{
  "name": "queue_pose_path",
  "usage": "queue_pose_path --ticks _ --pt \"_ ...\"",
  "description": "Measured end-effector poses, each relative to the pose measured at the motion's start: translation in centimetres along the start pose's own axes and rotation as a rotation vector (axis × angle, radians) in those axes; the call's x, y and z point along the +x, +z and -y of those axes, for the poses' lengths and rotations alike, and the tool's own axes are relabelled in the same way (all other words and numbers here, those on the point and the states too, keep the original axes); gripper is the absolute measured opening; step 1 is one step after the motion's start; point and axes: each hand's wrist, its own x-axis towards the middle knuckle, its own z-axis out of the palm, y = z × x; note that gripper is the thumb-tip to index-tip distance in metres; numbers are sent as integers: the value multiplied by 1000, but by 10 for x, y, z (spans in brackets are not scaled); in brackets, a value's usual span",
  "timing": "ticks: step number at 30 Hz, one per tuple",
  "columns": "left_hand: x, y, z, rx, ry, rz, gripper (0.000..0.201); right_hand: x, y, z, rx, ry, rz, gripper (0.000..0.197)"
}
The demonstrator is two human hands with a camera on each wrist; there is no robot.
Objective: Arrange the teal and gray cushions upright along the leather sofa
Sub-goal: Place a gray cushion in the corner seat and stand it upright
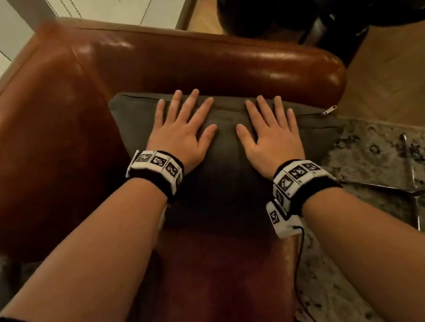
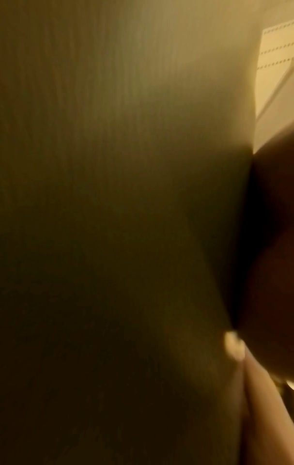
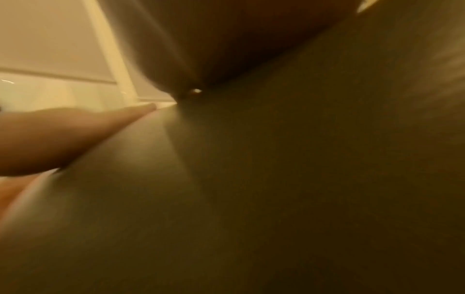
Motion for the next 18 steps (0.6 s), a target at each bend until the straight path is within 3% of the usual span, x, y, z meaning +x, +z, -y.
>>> queue_pose_path --ticks 7,10,12,18 --pt "-3 -13 62 -9 -178 38 62 1 -15 -38 30 68 64 64" --pt "6 -19 40 -9 -75 27 59 13 -19 -19 66 42 24 62" --pt "12 -20 24 -21 27 70 54 22 -20 -2 67 -35 79 58" --pt "25 -28 15 -32 22 47 25 29 -31 16 95 47 15 28"
